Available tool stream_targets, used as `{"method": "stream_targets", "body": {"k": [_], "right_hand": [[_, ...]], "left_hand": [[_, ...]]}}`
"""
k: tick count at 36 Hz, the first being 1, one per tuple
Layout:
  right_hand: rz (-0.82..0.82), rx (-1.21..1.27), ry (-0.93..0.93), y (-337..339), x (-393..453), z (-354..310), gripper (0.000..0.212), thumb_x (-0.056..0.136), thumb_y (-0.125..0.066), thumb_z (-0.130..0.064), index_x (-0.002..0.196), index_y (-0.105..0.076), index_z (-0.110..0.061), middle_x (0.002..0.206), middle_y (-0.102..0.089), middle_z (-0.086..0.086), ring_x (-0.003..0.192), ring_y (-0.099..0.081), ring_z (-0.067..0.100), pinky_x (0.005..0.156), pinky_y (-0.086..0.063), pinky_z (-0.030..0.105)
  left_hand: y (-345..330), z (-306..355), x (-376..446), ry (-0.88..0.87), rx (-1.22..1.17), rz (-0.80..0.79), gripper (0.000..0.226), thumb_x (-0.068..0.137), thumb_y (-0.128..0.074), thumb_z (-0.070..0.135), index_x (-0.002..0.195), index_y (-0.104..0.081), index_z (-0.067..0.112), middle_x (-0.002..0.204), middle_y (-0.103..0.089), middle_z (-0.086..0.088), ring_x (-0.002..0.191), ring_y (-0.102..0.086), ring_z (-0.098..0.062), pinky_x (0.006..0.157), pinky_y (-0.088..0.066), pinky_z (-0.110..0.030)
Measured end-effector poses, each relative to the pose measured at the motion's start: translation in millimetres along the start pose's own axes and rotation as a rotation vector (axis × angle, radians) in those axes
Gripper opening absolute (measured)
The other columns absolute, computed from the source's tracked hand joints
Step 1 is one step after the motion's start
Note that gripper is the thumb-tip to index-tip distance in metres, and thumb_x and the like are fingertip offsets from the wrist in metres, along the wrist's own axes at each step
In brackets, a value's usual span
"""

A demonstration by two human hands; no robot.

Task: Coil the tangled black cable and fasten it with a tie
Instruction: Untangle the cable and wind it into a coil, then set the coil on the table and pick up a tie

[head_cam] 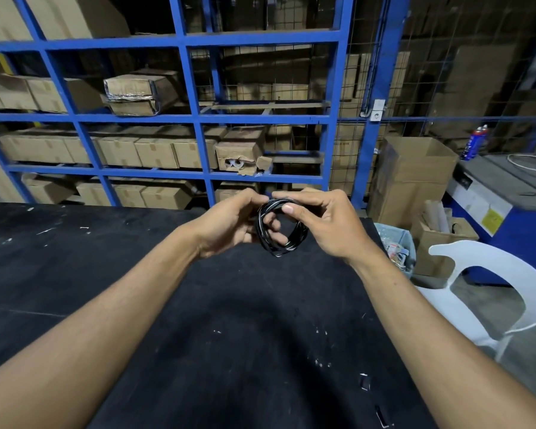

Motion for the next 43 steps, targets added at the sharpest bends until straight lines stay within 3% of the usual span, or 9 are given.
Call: {"method": "stream_targets", "body": {"k": [4, 9, 13, 17, 21, 25, 33, 38, 43], "right_hand": [[0.054, 0.125, -0.033, 4, -3, 11, 0.024, 0.098, -0.072, -0.010, 0.120, -0.080, -0.017, 0.110, -0.080, 0.003, 0.111, -0.074, 0.015, 0.102, -0.056, 0.030], [0.174, 0.259, -0.097, 3, -13, 32, 0.024, 0.097, -0.071, -0.007, 0.117, -0.080, -0.018, 0.118, -0.081, 0.004, 0.118, -0.073, 0.020, 0.108, -0.055, 0.035], [0.248, 0.265, -0.151, 5, -24, 46, 0.022, 0.097, -0.073, -0.007, 0.115, -0.081, -0.017, 0.115, -0.082, 0.003, 0.116, -0.074, 0.018, 0.105, -0.055, 0.033], [0.301, 0.257, -0.193, 5, -39, 59, 0.022, 0.097, -0.072, -0.007, 0.115, -0.081, -0.016, 0.112, -0.083, 0.000, 0.112, -0.076, 0.015, 0.101, -0.057, 0.028], [0.272, 0.261, -0.257, 7, -51, 71, 0.025, 0.097, -0.072, -0.009, 0.114, -0.081, -0.025, 0.107, -0.083, -0.001, 0.097, -0.075, 0.011, 0.095, -0.059, 0.028], [0.193, 0.194, -0.293, 15, -69, 82, 0.026, 0.097, -0.072, -0.005, 0.120, -0.078, -0.016, 0.111, -0.081, 0.000, 0.092, -0.075, 0.002, 0.089, -0.057, 0.021], [0.124, 0.052, -0.403, 29, -120, 115, 0.028, 0.095, -0.076, -0.009, 0.122, -0.077, -0.005, 0.116, -0.080, 0.006, 0.102, -0.071, 0.006, 0.096, -0.056, 0.024], [0.123, 0.061, -0.496, 34, -157, 144, 0.029, 0.094, -0.077, -0.009, 0.122, -0.077, -0.004, 0.117, -0.079, 0.007, 0.104, -0.071, 0.008, 0.102, -0.057, 0.030], [0.139, 0.120, -0.692, 52, -203, 190, 0.019, 0.103, -0.065, -0.036, 0.118, -0.075, -0.036, 0.109, -0.081, -0.010, 0.096, -0.073, -0.001, 0.087, -0.058, 0.019]], "left_hand": [[-10, -4, 4, -0.078, 0.036, 0.014, 0.033, 0.112, -0.038, 0.025, 0.091, -0.056, 0.006, 0.081, -0.069, -0.008, 0.094, -0.077, -0.032, 0.088, -0.059, -0.036], [-18, -18, 14, -0.159, 0.013, 0.075, 0.034, 0.114, -0.036, 0.026, 0.086, -0.050, 0.013, 0.058, -0.040, 0.006, 0.057, -0.054, -0.013, 0.094, -0.056, -0.041], [-20, -35, 19, -0.132, 0.004, 0.123, 0.037, 0.115, -0.036, 0.032, 0.087, -0.052, 0.014, 0.058, -0.035, 0.010, 0.052, -0.041, -0.008, 0.081, -0.059, -0.032], [-25, -42, 26, -0.166, 0.157, 0.162, 0.037, 0.109, -0.039, 0.040, 0.079, -0.044, 0.018, 0.060, -0.032, 0.007, 0.049, -0.033, -0.007, 0.070, -0.053, -0.033], [-31, -54, 31, -0.150, 0.126, 0.172, 0.038, 0.109, -0.040, 0.038, 0.077, -0.041, 0.017, 0.056, -0.028, 0.007, 0.047, -0.027, -0.010, 0.058, -0.041, -0.031], [-44, -79, 34, -0.081, 0.071, 0.157, 0.041, 0.116, -0.030, 0.024, 0.076, -0.038, 0.017, 0.054, -0.026, 0.008, 0.044, -0.025, -0.008, 0.055, -0.037, -0.029], [-74, -143, 38, 0.064, -0.158, 0.180, 0.044, 0.114, -0.037, 0.030, 0.071, -0.041, 0.018, 0.047, -0.027, 0.011, 0.039, -0.022, -0.006, 0.047, -0.038, -0.024], [-92, -192, 46, 0.142, -0.136, 0.228, 0.048, 0.113, -0.038, 0.040, 0.069, -0.039, 0.022, 0.049, -0.022, 0.009, 0.041, -0.020, -0.009, 0.046, -0.035, -0.025], [-103, -236, 51, 0.205, -0.049, 0.205, 0.045, 0.110, -0.043, 0.041, 0.068, -0.037, 0.024, 0.049, -0.025, 0.012, 0.042, -0.022, -0.008, 0.048, -0.032, -0.027]]}}
Point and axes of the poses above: each hand's wrist, its own x-axis towards the middle knuckle, its own y-axis out of the back of the hand, z = x × y, the point moved 8 cm from there along x, towards the middle knuckle
